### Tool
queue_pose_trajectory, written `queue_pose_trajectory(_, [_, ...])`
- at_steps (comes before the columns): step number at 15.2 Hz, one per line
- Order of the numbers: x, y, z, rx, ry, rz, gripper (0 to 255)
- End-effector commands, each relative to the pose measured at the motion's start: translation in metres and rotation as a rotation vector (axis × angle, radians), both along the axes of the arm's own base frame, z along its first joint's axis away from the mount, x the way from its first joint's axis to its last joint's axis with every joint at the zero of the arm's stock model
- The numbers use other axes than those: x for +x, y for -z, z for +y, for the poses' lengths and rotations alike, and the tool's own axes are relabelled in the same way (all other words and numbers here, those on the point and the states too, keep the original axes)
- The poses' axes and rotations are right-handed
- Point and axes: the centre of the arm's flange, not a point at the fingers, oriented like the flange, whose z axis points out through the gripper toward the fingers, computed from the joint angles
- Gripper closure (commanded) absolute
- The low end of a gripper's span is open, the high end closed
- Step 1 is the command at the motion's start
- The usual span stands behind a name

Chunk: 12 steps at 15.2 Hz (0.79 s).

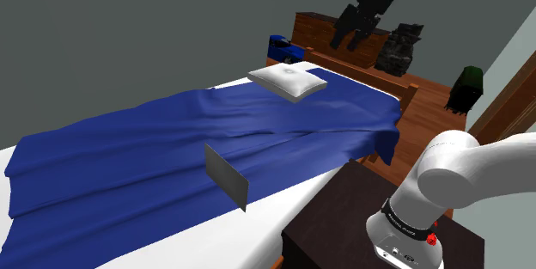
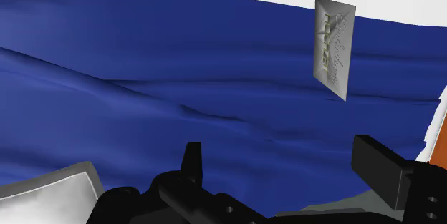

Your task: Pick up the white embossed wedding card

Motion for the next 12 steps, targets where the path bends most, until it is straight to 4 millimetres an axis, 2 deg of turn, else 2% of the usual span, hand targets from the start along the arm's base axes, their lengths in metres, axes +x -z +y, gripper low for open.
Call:
queue_pose_trajectory(1, [0.000, 0.000, 0.000, 0.000, 0.000, 0.000, 0])
queue_pose_trajectory(12, [0.060, 0.088, 0.113, -0.070, -0.122, 0.166, 0])
